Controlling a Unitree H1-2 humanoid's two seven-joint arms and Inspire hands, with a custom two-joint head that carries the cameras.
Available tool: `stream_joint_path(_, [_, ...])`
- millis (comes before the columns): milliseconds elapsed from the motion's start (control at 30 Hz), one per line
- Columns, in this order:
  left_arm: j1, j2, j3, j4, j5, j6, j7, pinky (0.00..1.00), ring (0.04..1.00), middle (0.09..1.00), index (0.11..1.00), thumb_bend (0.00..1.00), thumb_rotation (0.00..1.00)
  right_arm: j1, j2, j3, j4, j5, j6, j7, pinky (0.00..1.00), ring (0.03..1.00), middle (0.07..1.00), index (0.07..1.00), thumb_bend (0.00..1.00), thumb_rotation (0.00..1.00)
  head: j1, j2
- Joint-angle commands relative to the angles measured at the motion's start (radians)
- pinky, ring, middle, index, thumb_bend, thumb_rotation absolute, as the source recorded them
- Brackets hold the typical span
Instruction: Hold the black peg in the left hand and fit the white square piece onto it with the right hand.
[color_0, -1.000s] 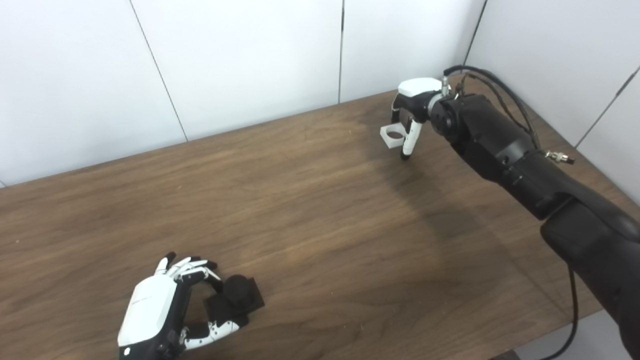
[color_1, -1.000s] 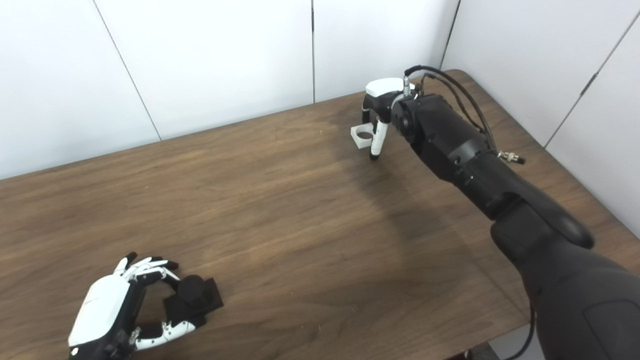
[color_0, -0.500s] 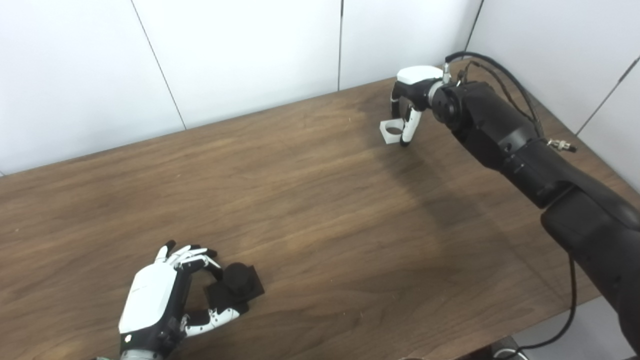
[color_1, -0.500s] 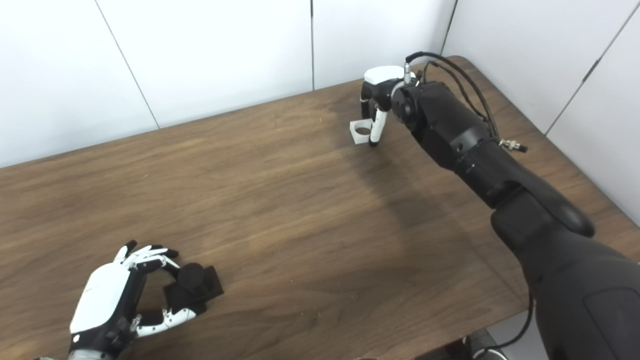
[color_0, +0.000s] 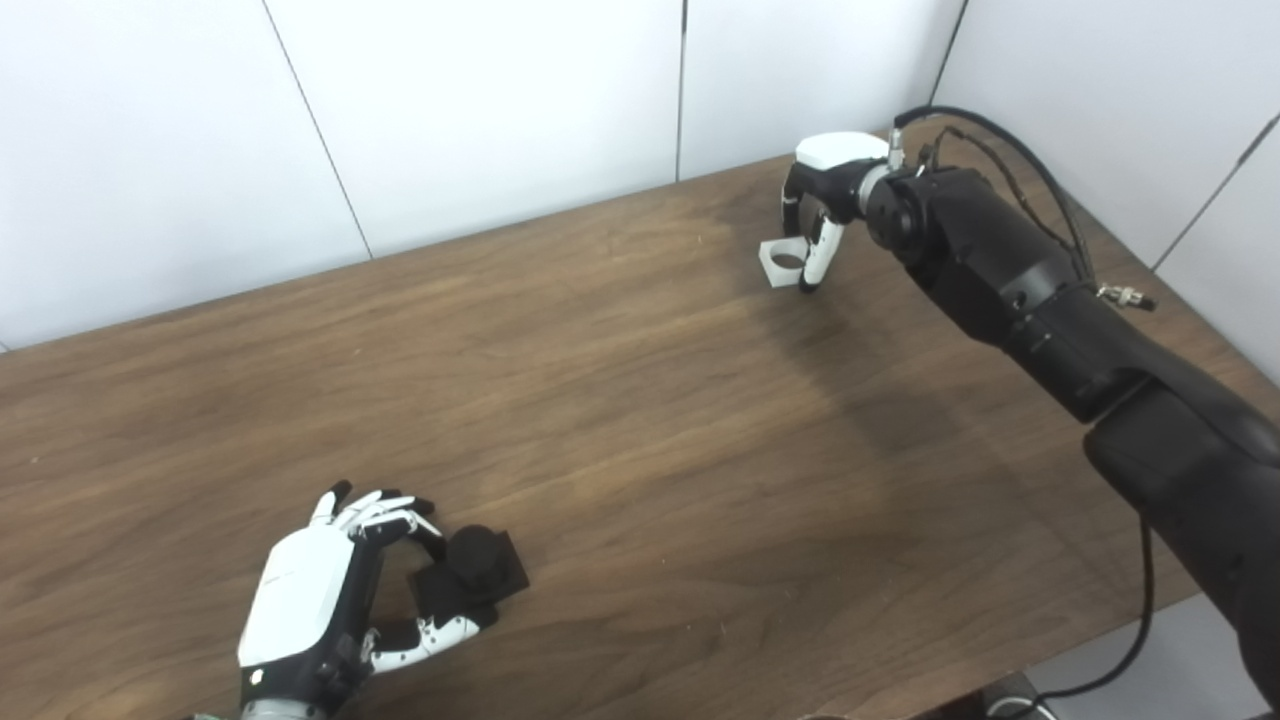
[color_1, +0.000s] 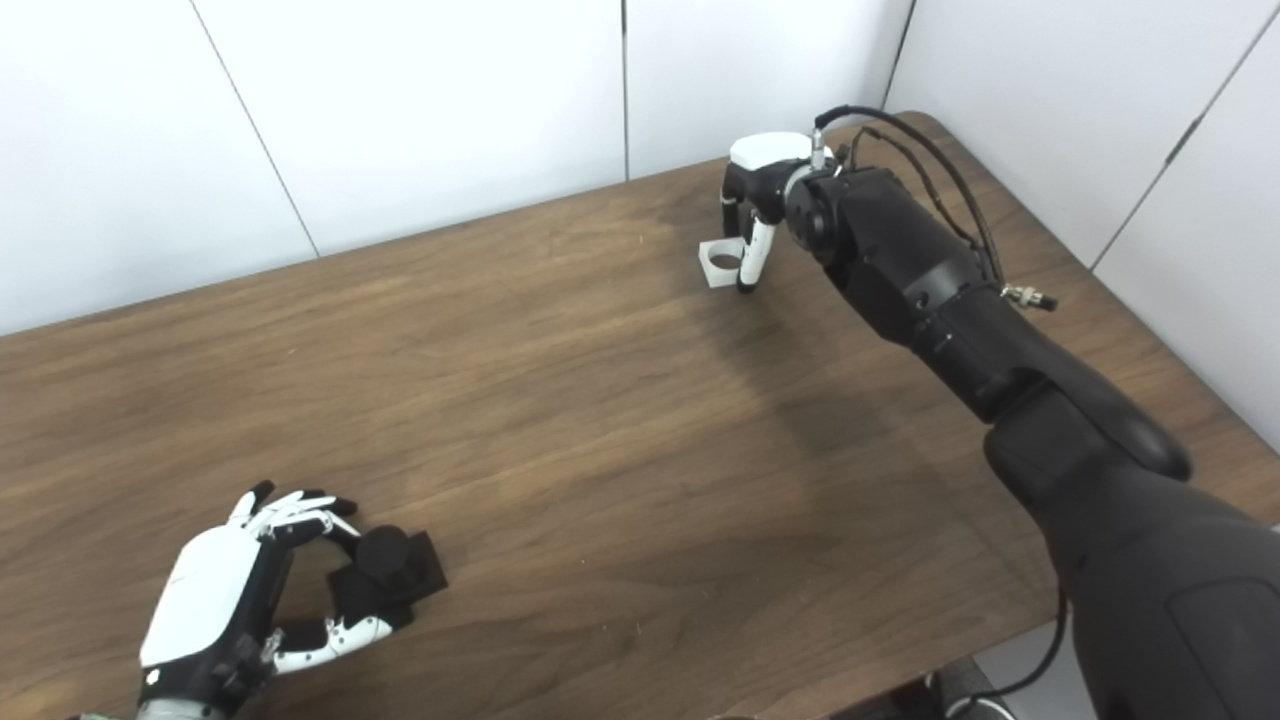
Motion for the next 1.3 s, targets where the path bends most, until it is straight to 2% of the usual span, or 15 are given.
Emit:
stream_joint_path(0, [0.016,0.006,-0.008,-0.006,0.001,-0.001,-0.022,1.00,0.847,0.755,0.484,0.52,0.05,-0.021,-0.020,0.003,-0.027,-0.010,0.002,0.014,0.91,0.922,0.831,0.486,0.52,0.13,0.003,0.000])
stream_joint_path(200, [0.013,0.005,-0.013,0.007,0.012,-0.008,-0.012,1.00,0.843,0.752,0.484,0.52,0.05,-0.003,-0.030,-0.017,-0.087,0.017,-0.031,0.019,0.90,0.931,0.830,0.486,0.52,0.13,0.029,0.003])
stream_joint_path(367, [0.014,0.000,-0.013,0.016,0.014,-0.012,-0.002,1.00,0.840,0.751,0.484,0.52,0.05,0.014,-0.036,-0.019,-0.178,0.016,-0.060,0.025,0.85,0.937,0.822,0.487,0.52,0.13,0.056,0.005])
stream_joint_path(533, [0.014,-0.007,-0.018,0.018,0.020,-0.007,-0.004,1.00,0.842,0.752,0.484,0.52,0.05,0.026,-0.045,-0.031,-0.252,0.038,-0.130,0.030,0.91,0.932,0.794,0.484,0.52,0.13,0.102,0.009])
stream_joint_path(900, [0.011,-0.042,-0.042,0.018,0.056,0.026,-0.021,1.00,0.858,0.760,0.484,0.52,0.05,0.036,-0.063,-0.050,-0.481,0.066,-0.174,0.154,0.89,0.909,0.776,0.483,0.52,0.13,0.263,0.024])
stream_joint_path(1267, [0.010,-0.082,-0.074,0.027,0.110,0.058,-0.022,1.00,0.867,0.769,0.485,0.52,0.05,0.033,-0.017,-0.033,-0.690,0.107,-0.226,0.269,0.83,0.891,0.767,0.483,0.52,0.13,0.377,0.030])
